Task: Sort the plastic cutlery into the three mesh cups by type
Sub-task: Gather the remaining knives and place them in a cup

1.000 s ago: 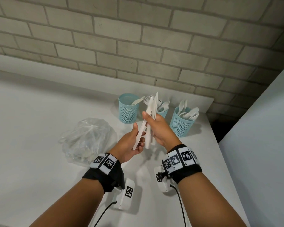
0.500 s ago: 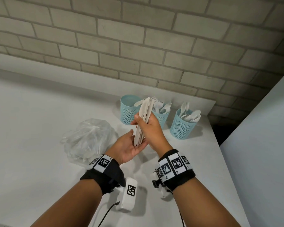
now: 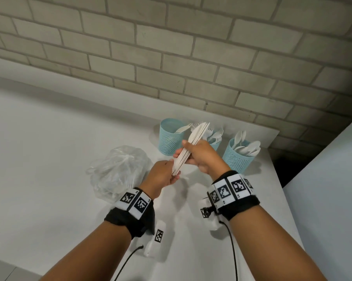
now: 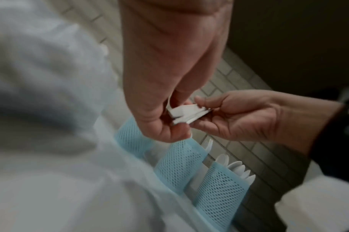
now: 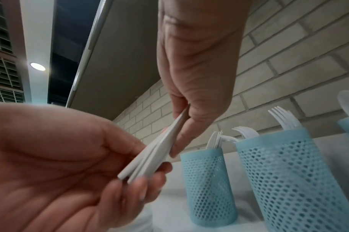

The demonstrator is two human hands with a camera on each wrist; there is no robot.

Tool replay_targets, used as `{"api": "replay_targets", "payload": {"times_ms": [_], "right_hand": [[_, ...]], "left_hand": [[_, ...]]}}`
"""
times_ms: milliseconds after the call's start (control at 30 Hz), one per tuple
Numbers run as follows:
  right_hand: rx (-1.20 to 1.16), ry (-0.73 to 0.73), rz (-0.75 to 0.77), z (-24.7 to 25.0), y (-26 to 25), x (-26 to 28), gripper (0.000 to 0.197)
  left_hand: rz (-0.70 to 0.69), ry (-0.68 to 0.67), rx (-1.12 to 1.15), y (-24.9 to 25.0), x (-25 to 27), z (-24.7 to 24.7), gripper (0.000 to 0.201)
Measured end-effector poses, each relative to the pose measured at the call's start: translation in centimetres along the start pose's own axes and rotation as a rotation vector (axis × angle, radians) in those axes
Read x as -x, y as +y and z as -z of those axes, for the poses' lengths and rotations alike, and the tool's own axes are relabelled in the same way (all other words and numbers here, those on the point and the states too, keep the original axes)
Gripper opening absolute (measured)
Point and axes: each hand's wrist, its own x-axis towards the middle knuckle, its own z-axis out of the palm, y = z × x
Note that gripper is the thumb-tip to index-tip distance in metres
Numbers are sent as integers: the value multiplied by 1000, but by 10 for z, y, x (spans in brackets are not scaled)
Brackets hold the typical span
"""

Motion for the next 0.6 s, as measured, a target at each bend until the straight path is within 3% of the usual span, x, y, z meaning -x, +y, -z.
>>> {"api": "replay_targets", "payload": {"times_ms": [100,200,333,400,467,600], "right_hand": [[-13,54,100,2,-20,-18,18],[-36,145,243,0,-38,-39,16],[-96,297,402,-14,-50,-64,14],[-103,339,442,-22,-51,-73,5],[-89,366,447,-29,-46,-82,13],[-38,357,406,-39,-30,-98,1]], "left_hand": [[-308,179,-488,12,-2,14,18],[-411,371,-811,20,-6,34,23],[-245,528,-1017,25,-5,54,54],[-108,518,-1107,26,-7,63,73],[10,495,-1161,23,-10,70,86],[41,503,-1085,13,-14,81,94]]}}
